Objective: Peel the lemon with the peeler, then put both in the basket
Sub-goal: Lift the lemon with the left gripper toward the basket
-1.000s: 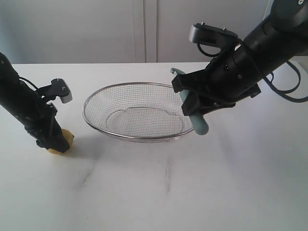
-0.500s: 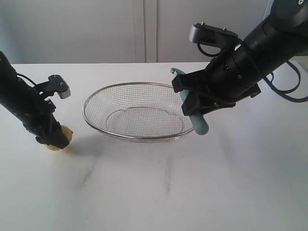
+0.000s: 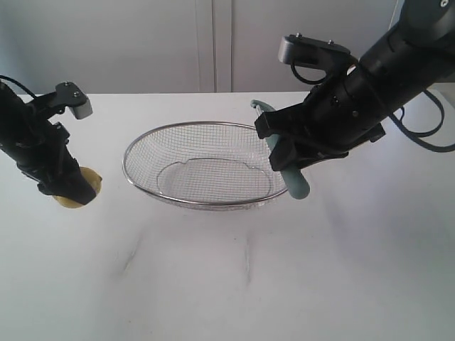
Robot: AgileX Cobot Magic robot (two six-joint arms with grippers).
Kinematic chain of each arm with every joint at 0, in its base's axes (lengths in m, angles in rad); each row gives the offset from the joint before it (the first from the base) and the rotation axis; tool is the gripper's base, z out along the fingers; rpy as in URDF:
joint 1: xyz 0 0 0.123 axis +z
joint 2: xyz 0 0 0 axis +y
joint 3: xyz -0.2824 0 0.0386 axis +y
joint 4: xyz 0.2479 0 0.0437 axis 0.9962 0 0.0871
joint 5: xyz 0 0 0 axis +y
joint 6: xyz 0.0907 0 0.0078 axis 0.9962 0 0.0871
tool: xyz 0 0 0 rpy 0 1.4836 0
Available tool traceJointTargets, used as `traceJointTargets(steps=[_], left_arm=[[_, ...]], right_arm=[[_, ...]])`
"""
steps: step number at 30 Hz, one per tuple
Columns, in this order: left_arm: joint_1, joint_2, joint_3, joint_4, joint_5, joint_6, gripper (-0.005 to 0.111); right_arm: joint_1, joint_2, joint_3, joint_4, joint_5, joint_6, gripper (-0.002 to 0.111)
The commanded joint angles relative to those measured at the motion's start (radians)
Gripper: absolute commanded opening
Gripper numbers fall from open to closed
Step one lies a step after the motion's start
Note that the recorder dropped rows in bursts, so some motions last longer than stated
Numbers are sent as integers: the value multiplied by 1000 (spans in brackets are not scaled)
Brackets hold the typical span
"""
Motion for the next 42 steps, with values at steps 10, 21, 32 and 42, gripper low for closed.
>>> traceJointTargets(steps=[10, 21, 32, 42], left_arm=[[-3, -121, -4, -163, 60, -35, 0], [-3, -126, -4, -506, 1, -33, 0], [-3, -123, -4, -554, -32, -33, 0], [-3, -122, -4, -594, 1, 77, 0]], right_arm=[[-6, -9, 5, -2, -43, -13, 0], [-6, -1, 15, -2, -48, -13, 0], [-6, 32, 15, 5, -61, -13, 0], [-6, 33, 15, 9, -68, -13, 0]])
